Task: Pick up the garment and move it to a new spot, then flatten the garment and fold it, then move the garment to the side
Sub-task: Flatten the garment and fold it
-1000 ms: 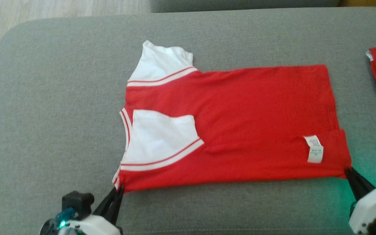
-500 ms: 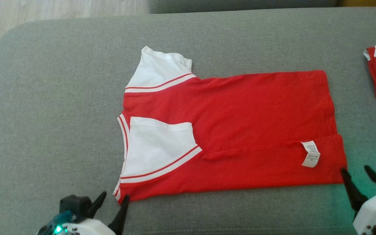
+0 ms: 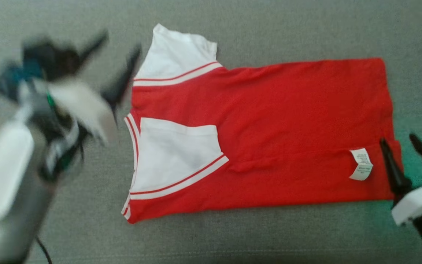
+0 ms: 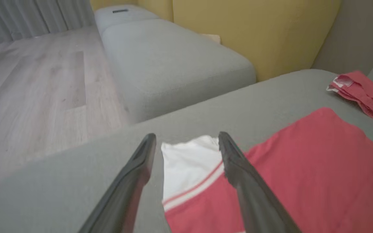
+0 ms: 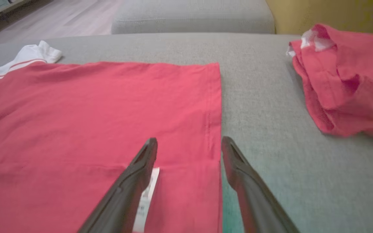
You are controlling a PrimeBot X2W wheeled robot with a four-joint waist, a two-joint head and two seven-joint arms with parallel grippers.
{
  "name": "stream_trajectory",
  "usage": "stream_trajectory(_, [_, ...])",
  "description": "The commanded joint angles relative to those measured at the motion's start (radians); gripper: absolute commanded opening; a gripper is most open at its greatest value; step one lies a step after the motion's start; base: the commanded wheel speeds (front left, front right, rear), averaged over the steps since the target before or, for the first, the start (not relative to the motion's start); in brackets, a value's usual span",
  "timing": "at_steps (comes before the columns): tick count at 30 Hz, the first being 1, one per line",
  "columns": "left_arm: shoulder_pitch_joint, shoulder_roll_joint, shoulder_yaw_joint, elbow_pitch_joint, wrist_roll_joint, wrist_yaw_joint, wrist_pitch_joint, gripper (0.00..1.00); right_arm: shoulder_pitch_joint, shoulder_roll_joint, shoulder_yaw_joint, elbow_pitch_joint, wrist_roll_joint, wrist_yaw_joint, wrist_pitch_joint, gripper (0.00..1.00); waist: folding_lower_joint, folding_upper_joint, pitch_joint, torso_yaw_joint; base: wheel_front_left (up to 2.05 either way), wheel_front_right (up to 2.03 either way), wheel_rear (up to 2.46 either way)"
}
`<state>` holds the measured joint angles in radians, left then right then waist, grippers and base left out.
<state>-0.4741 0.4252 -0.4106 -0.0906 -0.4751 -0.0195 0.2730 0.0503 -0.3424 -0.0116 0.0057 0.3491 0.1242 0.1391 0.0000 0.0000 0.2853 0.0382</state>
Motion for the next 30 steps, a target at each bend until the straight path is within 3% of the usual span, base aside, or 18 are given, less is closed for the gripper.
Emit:
stream_trajectory(1, [-0.157, 0.023, 0.038, 0.049, -0.012, -0.035, 0.046, 1.00, -0.051, -0.041, 0.020, -0.041, -0.007, 0.007, -0.019, 1.00, 0.0000, 0.0000, 0.070, -0.018, 0.00, 0.00, 0.00])
stream_trajectory(7, [-0.408, 0.003, -0.011, 0.267, -0.064, -0.093, 0.150, 1.00, -0.106, -0.041, 0.043, -0.040, -0.002, 0.007, -0.025, 1.00, 0.0000, 0.0000, 0.151, -0.062, 0.00, 0.00, 0.00])
stream_trajectory(17, [-0.673, 0.037, -0.132, 0.654, -0.069, -0.110, 0.237, 1.00, -0.160, -0.016, 0.067, -0.023, 0.001, 0.007, -0.057, 1.00, 0.0000, 0.0000, 0.255, -0.154, 0.00, 0.00, 0.00])
stream_trajectory(23, [-0.725, 0.067, -0.211, 0.760, -0.083, -0.111, 0.216, 1.00, -0.168, -0.002, 0.071, -0.008, 0.002, 0.007, -0.075, 1.00, 0.0000, 0.0000, 0.275, -0.183, 0.00, 0.00, 0.00])
stream_trajectory(30, [-0.748, 0.094, -0.313, 0.794, -0.143, -0.111, 0.214, 1.00, -0.170, 0.006, 0.070, 0.002, 0.001, 0.007, -0.089, 1.00, 0.0000, 0.0000, 0.283, -0.192, 0.00, 0.00, 0.00])
